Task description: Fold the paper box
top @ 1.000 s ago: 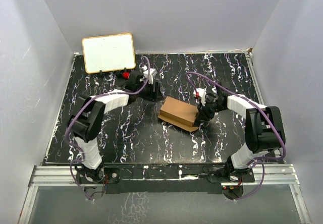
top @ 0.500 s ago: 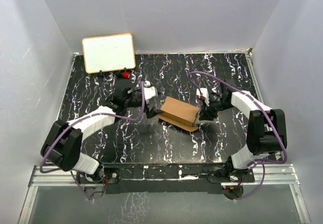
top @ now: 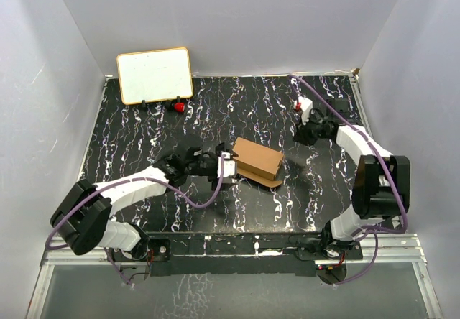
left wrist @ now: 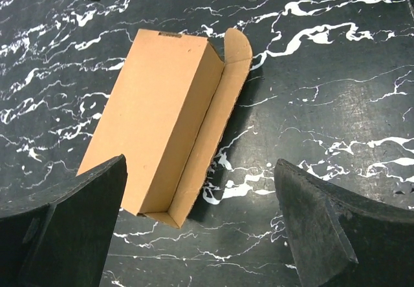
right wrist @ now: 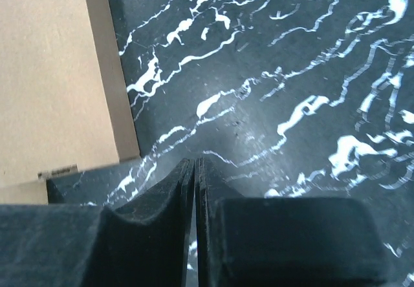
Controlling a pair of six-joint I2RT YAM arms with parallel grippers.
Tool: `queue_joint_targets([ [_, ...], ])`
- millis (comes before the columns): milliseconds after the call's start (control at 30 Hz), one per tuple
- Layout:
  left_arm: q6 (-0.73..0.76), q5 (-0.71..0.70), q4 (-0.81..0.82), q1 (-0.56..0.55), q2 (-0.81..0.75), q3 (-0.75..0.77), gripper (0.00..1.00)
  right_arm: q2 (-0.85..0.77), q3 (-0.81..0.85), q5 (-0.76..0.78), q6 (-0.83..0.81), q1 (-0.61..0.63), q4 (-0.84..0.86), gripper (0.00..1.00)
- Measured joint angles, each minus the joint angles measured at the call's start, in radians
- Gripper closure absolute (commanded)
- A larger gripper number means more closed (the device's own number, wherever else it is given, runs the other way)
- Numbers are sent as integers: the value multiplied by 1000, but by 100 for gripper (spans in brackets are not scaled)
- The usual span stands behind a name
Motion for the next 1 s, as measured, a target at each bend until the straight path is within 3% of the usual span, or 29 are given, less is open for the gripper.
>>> queue_joint_targets([
  [167, -125, -34, 57, -2, -10, -29, 5, 98, 13, 45, 72, 71, 26, 88],
  [367, -315, -43, 225, -2, -49, -78, 5, 125, 13, 66, 91, 74, 23, 87],
  [600, -418, -119, 317, -2, -84, -132, 6, 144, 13, 74, 95, 74, 21, 86],
  [800, -420, -132, 373, -2, -148, -217, 6, 144, 13, 74, 93, 96, 21, 86],
  [1000, -314, -113, 320, -2, -159, -219, 6, 144, 13, 74, 84, 111, 17, 86],
])
